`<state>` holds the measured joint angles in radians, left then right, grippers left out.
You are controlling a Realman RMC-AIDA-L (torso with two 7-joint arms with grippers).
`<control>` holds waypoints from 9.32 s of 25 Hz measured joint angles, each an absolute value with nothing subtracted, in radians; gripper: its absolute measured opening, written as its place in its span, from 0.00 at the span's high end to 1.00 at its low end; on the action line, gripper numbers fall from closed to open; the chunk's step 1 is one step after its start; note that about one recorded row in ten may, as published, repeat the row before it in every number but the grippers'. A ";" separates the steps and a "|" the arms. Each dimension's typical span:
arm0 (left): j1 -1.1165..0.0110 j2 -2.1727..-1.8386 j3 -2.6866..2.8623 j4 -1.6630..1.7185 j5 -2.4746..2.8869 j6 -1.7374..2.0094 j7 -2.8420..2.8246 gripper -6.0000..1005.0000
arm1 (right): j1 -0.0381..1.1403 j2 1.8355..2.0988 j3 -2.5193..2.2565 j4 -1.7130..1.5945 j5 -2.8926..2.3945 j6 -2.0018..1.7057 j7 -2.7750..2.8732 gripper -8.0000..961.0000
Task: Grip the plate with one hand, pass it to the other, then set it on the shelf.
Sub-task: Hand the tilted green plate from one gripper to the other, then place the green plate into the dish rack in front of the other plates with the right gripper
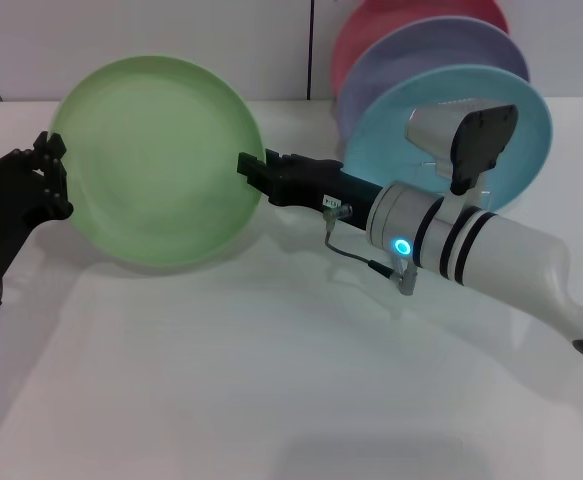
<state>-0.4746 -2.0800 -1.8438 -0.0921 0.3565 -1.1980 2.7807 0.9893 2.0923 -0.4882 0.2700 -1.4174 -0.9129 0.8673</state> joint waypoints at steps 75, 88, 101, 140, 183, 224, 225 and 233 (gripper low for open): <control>-0.486 -2.080 -1.841 -0.085 0.354 -1.185 2.816 0.96 | 1.014 2.092 -0.403 0.277 -1.435 -0.824 0.864 0.85; -0.492 -2.080 -1.849 -0.092 0.350 -1.148 2.821 0.96 | 1.041 2.092 -0.377 0.277 -1.445 -0.771 0.864 0.85; -0.495 -2.080 -1.855 -0.094 0.347 -1.132 2.824 0.96 | 1.054 2.092 -0.364 0.274 -1.445 -0.741 0.868 0.86; -0.500 -2.080 -1.847 -0.094 0.354 -1.136 2.822 0.96 | 1.066 2.092 -0.336 0.276 -1.446 -0.718 0.866 0.90; -0.486 -2.079 -1.825 -0.104 0.356 -1.143 2.809 0.96 | 1.055 2.092 -0.328 0.278 -1.469 -0.723 0.871 0.92; -0.398 -2.058 -2.159 -0.224 0.347 -1.134 2.408 0.55 | 0.975 2.092 -0.329 0.206 -1.494 -1.046 0.440 0.92; -0.396 -2.059 -2.159 -0.226 0.347 -1.134 2.398 0.55 | 0.972 2.092 -0.331 0.199 -1.496 -1.066 0.422 0.92; -0.395 -2.062 -2.160 -0.228 0.347 -1.133 2.387 0.55 | 0.938 2.092 -0.328 0.186 -1.538 -1.272 0.212 0.92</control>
